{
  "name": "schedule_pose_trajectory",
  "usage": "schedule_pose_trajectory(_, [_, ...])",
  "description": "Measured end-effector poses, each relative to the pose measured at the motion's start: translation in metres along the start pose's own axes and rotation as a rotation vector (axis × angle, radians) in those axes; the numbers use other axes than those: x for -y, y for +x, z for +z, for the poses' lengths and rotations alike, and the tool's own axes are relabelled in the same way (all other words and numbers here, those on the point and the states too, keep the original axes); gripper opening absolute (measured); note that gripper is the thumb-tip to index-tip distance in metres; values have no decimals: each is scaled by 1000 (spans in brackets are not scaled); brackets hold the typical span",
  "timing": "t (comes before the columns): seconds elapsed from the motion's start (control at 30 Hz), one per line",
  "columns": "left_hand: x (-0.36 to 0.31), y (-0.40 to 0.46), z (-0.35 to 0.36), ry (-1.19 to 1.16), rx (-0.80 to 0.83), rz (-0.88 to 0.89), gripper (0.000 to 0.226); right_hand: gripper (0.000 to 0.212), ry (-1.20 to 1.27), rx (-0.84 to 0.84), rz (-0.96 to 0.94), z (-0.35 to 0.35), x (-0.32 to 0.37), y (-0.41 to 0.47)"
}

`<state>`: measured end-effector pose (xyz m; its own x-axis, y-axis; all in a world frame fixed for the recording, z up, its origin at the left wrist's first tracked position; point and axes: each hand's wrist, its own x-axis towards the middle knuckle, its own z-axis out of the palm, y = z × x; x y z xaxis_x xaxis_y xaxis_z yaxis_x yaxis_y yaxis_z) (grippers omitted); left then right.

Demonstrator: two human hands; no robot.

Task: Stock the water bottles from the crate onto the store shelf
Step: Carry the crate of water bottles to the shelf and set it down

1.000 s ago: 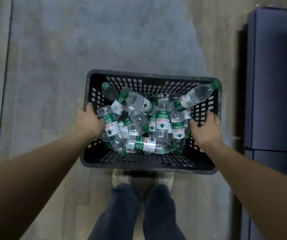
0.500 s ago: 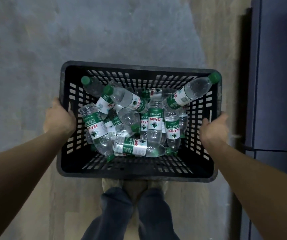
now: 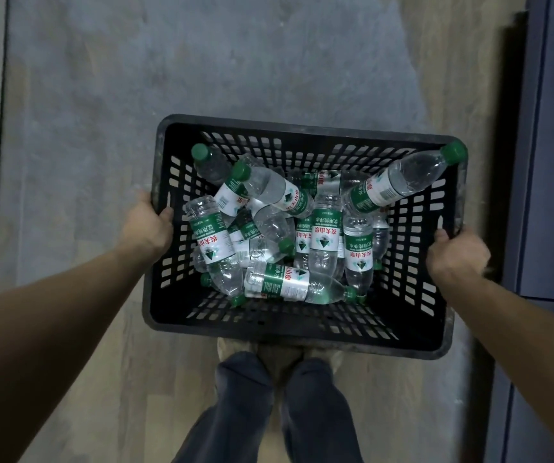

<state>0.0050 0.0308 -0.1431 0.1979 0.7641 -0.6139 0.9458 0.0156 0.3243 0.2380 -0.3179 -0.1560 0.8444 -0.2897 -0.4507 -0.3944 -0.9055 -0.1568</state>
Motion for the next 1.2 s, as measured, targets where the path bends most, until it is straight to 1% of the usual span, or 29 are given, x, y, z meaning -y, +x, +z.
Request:
schedule_pose_trajectory(0.23, [-9,-22,-15,33,-56,19,34,34,-4,-41,12,-33,8,-20])
schedule_pose_trajectory(0.43, [-24,-53,-58,92,-107,-36,35,34,-4,-38,-29,-95,32,-54])
schedule_pose_trajectory(0.6, [-52,-89,-119,98,-177,-63,33,30,27,-29,-35,-155,61,-83])
schedule_pose_trajectory(0.8, [-102,-157,-217,74,-241,8,31,33,53,-16,-111,-252,101,-124])
schedule_pose_trajectory(0.97, [-140,-213,-290,-27,-237,48,32,29,150,-35,-165,-335,131,-162])
schedule_pose_trajectory(1.03, [-152,-233,-311,-57,-250,57,30,28,186,-46,-180,-361,142,-171])
schedule_pose_trajectory(1.2, [-179,-263,-348,-31,-255,37,29,26,205,-53,-203,-409,167,-182])
